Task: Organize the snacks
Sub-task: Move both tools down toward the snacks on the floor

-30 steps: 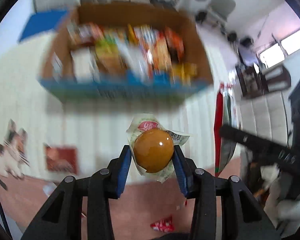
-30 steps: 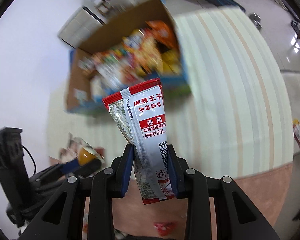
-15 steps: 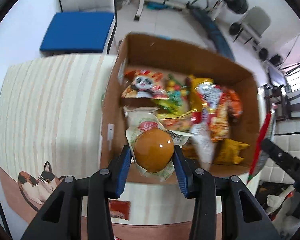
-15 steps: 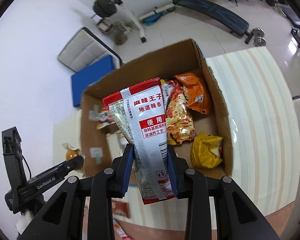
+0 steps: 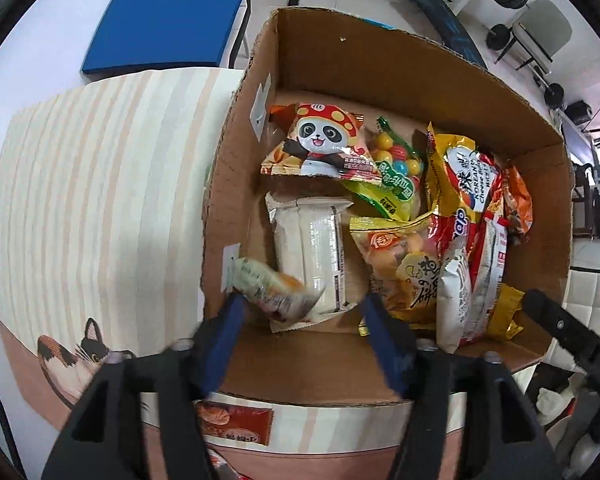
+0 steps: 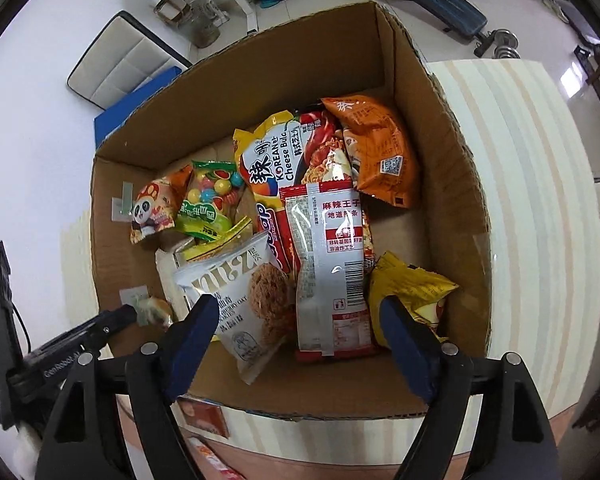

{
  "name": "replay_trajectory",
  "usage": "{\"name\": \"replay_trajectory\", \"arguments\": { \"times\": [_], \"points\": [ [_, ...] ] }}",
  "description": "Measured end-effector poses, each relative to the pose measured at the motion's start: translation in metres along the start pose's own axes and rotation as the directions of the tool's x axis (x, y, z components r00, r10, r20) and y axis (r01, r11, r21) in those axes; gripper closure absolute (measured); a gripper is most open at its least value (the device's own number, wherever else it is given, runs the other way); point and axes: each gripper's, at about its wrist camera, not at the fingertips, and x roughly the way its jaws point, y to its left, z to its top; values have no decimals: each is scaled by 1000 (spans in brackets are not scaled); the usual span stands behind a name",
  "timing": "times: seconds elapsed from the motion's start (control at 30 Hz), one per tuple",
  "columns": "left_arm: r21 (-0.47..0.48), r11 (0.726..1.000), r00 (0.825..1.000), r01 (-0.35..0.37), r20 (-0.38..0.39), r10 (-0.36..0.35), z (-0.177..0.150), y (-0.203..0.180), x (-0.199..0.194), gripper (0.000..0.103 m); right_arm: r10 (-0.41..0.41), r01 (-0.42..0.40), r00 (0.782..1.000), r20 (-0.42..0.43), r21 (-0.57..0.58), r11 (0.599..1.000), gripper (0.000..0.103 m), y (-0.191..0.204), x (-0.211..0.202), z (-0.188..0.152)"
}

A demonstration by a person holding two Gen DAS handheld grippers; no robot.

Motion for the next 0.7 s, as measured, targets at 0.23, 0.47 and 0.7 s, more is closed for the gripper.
{"name": "replay_trajectory", "arguments": {
  "times": [0.23, 0.47, 0.7],
  "points": [
    [7, 1000, 999, 0, 50, -1, -7, -3, -8, 13, -31, 32, 999, 30, -43, 999, 6, 6, -6, -11],
    [43, 998, 990, 37, 133, -43, -18, -15, -26, 11, -40, 53, 993, 115, -114, 992, 3, 16, -30, -29],
    [72, 997, 957, 14, 287, -34, -63, -22, -69, 11, 22, -4, 992, 121, -145, 989, 3, 23, -58, -71]
  ]
}}
